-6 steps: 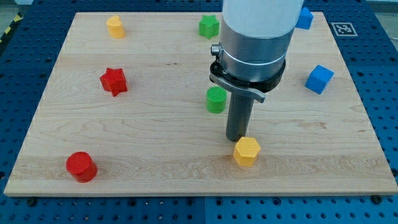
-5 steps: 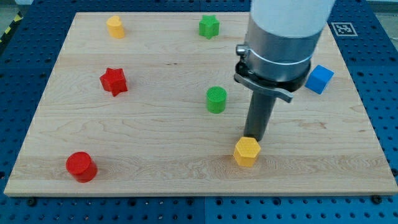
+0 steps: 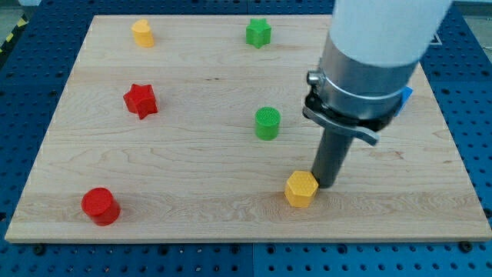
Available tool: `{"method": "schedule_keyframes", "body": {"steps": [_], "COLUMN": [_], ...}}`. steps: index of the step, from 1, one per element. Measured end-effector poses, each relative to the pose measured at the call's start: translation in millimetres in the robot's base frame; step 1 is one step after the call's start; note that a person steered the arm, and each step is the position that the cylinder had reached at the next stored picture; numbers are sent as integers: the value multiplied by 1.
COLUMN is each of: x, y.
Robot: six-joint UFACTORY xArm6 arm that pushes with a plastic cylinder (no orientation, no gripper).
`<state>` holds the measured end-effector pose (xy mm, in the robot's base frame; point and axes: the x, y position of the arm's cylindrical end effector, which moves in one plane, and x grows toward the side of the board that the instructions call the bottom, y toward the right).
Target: Move the yellow hexagon to bottom center of the board
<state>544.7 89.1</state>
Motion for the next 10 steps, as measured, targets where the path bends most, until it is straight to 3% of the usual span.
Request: {"method": "schedule_keyframes", "body": {"steps": [2,10], "x": [1,14], "y": [-40,-59]}}
